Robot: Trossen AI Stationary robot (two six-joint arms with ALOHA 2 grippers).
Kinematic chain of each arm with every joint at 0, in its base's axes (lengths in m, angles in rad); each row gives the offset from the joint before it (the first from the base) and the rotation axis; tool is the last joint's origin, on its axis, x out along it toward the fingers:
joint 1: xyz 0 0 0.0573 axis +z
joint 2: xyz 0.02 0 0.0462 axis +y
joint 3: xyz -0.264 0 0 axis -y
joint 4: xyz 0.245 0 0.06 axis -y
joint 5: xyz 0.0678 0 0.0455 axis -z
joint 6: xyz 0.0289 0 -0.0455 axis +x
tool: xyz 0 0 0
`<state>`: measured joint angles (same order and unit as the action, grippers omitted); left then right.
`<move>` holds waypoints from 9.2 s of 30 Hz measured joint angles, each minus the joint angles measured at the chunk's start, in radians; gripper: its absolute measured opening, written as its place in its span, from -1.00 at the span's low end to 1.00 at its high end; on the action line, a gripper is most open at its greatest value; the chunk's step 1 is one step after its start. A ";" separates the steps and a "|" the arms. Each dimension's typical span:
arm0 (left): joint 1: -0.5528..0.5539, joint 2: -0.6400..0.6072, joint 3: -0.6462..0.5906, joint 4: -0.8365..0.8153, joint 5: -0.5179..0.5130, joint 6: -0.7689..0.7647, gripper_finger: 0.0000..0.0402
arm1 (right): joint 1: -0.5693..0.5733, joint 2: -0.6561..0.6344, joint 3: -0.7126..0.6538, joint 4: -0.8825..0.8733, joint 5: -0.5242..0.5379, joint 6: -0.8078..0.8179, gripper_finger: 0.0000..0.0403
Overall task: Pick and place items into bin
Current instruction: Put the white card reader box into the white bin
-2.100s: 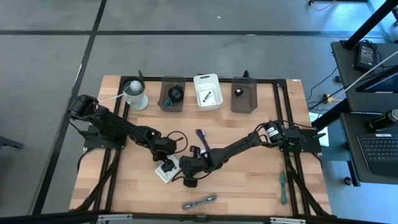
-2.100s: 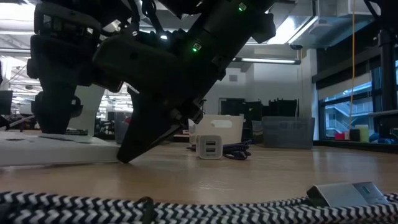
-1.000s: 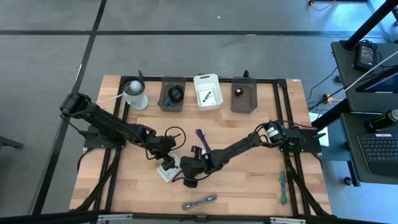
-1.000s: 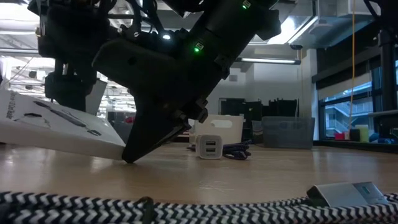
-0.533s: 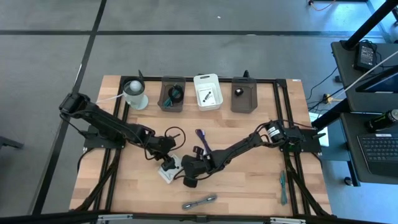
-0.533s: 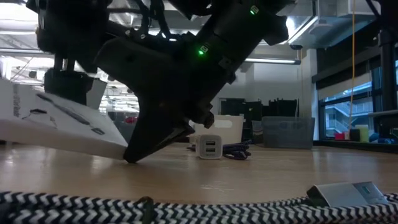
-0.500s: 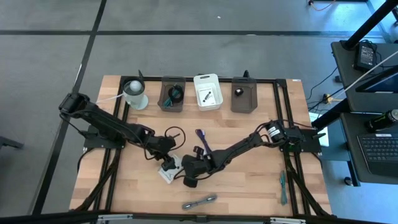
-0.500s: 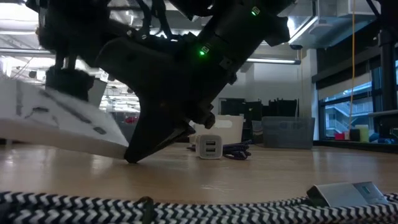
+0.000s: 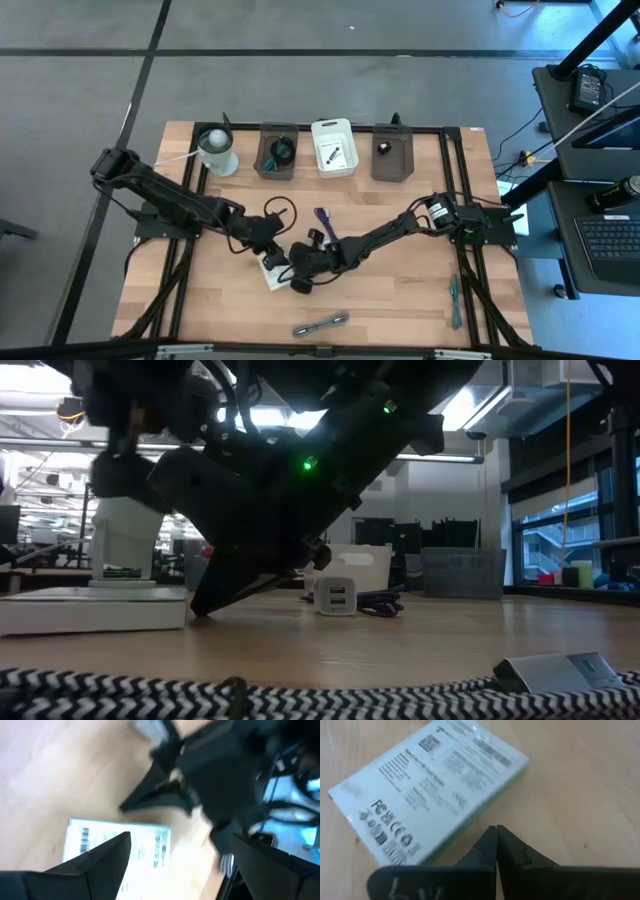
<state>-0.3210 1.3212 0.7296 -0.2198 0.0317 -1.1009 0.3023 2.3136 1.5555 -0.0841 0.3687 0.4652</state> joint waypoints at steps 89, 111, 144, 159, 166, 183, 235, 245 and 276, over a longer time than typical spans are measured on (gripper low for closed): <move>-0.253 -0.002 -0.003 -0.308 -0.119 -0.380 -0.70 | 0.002 -0.065 0.000 -0.129 -0.138 0.005 -0.98; -0.253 0.132 -0.003 -0.231 -0.187 -0.228 -0.99 | -0.004 -0.066 0.000 -0.121 -0.188 0.060 -0.98; -0.299 0.214 -0.005 -0.212 -0.162 -0.221 -0.99 | -0.129 -0.151 0.001 0.006 -0.531 0.408 -0.50; -0.299 0.209 -0.005 -0.211 -0.172 -0.222 -0.99 | -0.107 -0.150 0.001 -0.037 -0.610 0.471 -0.12; -0.299 0.175 -0.005 -0.212 -0.206 -0.221 -0.98 | -0.110 -0.158 0.000 -0.090 -0.710 0.474 -0.14; -0.299 0.144 -0.002 -0.199 -0.181 -0.149 -0.98 | 0.069 -0.317 -0.031 -0.454 -0.280 0.611 -0.41; -0.256 0.272 0.064 -0.225 -0.166 0.101 -0.98 | 0.095 -0.066 -0.121 0.214 -0.165 0.998 0.12; -0.268 0.273 0.063 -0.226 -0.174 0.088 -0.98 | 0.069 -0.017 -0.048 0.217 -0.210 0.946 0.12; -0.267 0.199 0.059 -0.226 -0.211 0.064 -0.98 | 0.056 -0.009 -0.049 0.271 -0.195 0.865 -0.83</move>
<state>-0.5884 1.5198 0.7883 -0.4455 -0.1789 -1.0372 0.3580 2.3043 1.5066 0.1873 0.1738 1.3297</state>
